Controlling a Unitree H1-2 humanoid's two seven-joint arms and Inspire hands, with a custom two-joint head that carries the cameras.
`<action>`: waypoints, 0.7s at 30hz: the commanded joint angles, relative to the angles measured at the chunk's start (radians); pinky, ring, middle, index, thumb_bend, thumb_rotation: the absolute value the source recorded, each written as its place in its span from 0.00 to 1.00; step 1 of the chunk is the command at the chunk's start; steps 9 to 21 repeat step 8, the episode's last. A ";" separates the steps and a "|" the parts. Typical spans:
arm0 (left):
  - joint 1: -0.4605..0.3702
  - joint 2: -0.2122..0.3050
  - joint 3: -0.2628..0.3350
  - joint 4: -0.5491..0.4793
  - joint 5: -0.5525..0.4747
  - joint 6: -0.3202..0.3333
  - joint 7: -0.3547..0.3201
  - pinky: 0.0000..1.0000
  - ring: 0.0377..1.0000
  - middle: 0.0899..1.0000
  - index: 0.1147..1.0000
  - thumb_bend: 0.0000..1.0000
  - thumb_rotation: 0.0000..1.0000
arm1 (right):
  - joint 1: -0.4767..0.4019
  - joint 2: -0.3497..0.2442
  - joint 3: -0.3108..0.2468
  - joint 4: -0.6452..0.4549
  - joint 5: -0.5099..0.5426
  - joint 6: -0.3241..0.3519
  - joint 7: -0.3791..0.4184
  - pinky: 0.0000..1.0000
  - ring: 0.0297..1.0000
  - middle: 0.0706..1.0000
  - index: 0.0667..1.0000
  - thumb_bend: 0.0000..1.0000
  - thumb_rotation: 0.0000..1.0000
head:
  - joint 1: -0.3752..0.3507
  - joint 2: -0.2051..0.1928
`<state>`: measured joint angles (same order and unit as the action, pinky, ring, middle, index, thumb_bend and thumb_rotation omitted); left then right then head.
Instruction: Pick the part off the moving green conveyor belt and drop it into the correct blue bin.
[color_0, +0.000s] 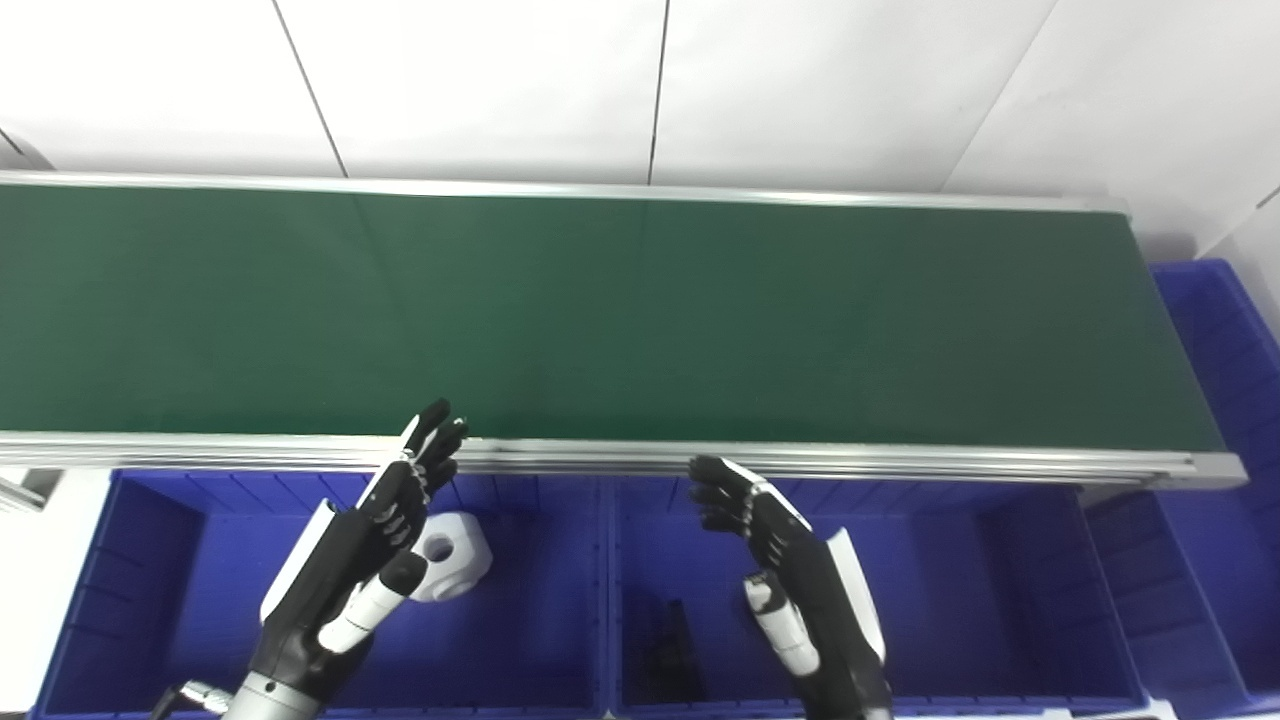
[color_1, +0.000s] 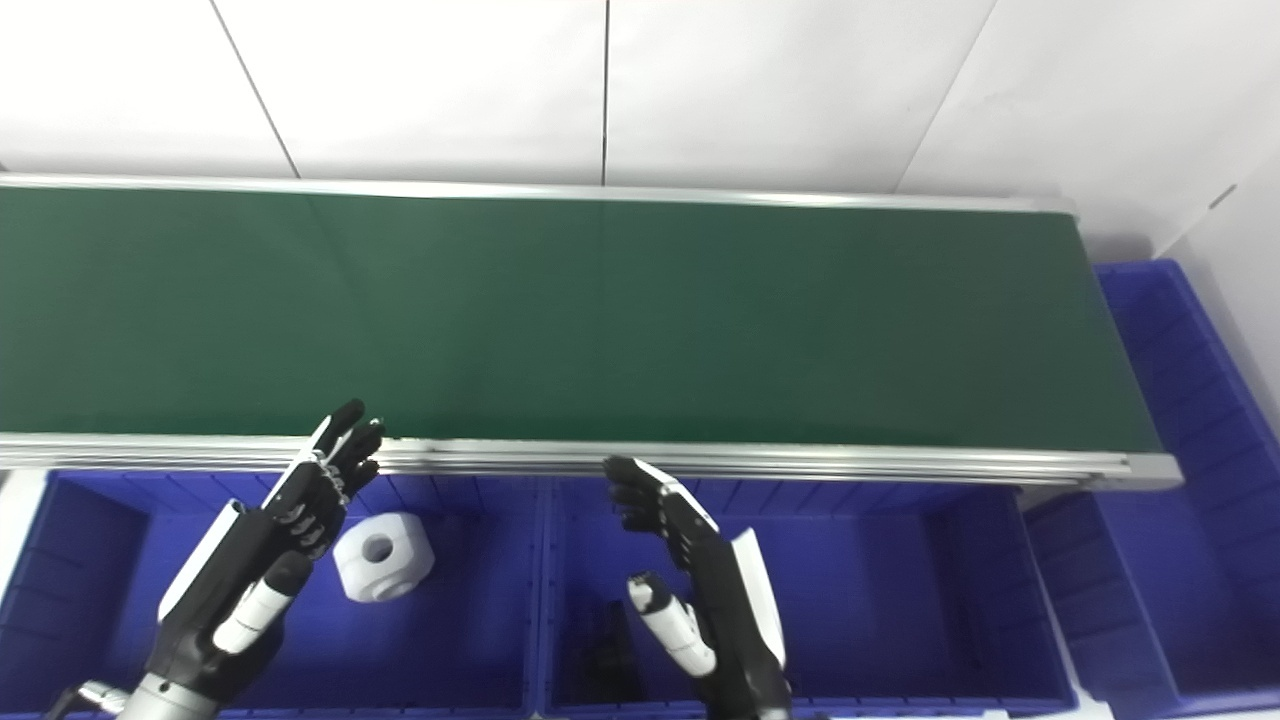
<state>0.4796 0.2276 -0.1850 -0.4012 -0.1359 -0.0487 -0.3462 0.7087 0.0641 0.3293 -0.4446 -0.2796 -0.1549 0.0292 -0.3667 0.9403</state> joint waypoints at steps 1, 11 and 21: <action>0.004 -0.004 -0.005 -0.039 0.005 -0.003 0.012 1.00 1.00 0.98 1.00 0.66 0.78 | 0.021 0.045 0.062 0.006 0.007 -0.037 -0.013 0.77 0.81 0.82 0.80 0.86 1.00 | 0.000 -0.001; 0.013 -0.010 -0.017 -0.051 0.030 0.006 0.033 1.00 1.00 0.97 1.00 0.68 0.79 | 0.023 0.024 0.075 0.002 0.000 -0.034 -0.032 0.79 0.82 0.84 0.81 0.87 1.00 | 0.030 0.002; 0.013 -0.010 -0.017 -0.051 0.030 0.006 0.033 1.00 1.00 0.97 1.00 0.68 0.79 | 0.023 0.024 0.075 0.002 0.000 -0.034 -0.032 0.79 0.82 0.84 0.81 0.87 1.00 | 0.030 0.002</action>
